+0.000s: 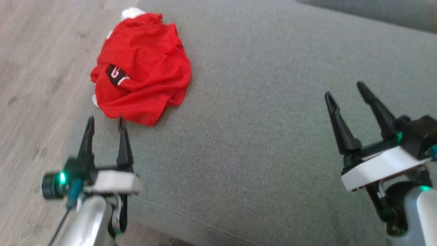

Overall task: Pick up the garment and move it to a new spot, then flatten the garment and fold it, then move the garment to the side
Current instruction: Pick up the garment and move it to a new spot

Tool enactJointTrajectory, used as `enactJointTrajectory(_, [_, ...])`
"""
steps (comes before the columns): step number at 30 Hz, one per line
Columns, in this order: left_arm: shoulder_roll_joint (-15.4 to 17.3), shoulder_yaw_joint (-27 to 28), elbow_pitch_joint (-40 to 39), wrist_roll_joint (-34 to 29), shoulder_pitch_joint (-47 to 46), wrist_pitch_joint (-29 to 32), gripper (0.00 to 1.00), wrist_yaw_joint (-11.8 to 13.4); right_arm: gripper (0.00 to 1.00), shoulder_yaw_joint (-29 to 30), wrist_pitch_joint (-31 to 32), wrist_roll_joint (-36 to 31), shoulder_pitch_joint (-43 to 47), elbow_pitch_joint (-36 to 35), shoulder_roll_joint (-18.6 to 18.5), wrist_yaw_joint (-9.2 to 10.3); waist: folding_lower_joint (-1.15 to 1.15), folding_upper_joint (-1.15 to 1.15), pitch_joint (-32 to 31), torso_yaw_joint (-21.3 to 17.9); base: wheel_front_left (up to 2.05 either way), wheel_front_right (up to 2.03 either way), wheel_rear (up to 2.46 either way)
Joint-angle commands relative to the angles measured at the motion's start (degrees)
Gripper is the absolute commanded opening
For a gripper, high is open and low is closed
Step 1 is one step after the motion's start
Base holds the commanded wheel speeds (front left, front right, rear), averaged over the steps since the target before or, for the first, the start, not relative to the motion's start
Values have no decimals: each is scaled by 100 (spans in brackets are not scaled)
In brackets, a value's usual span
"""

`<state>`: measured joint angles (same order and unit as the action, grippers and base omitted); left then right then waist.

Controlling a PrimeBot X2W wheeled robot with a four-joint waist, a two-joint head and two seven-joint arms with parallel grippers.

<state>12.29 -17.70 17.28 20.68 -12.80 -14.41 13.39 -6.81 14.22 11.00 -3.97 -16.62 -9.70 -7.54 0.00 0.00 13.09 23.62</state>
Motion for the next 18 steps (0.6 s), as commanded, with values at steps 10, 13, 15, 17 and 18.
enactJointTrajectory(10, [-101,194,2061,204,-2172,103,100,-934,100,29,436,10,-510,-672,-385,5,0,0,1215,-199,0,0,0])
enactJointTrajectory(13, [-120,160,2886,243,-2613,315,100,-1051,100,49,470,52,-541,-707,-415,5,0,0,1357,-285,0,0,0])
enactJointTrajectory(15, [-153,137,3422,285,-2839,607,100,-1079,100,70,455,77,-548,-697,-404,5,0,0,1384,-318,0,0,0])
enactJointTrajectory(17, [-204,129,3891,349,-3014,974,100,-1080,100,85,425,100,-545,-672,-368,5,0,0,1384,-345,0,0,0])
enactJointTrajectory(18, [-204,129,3891,349,-3014,974,100,-1080,100,85,425,100,-545,-672,-368,5,0,0,1384,-345,0,0,0])
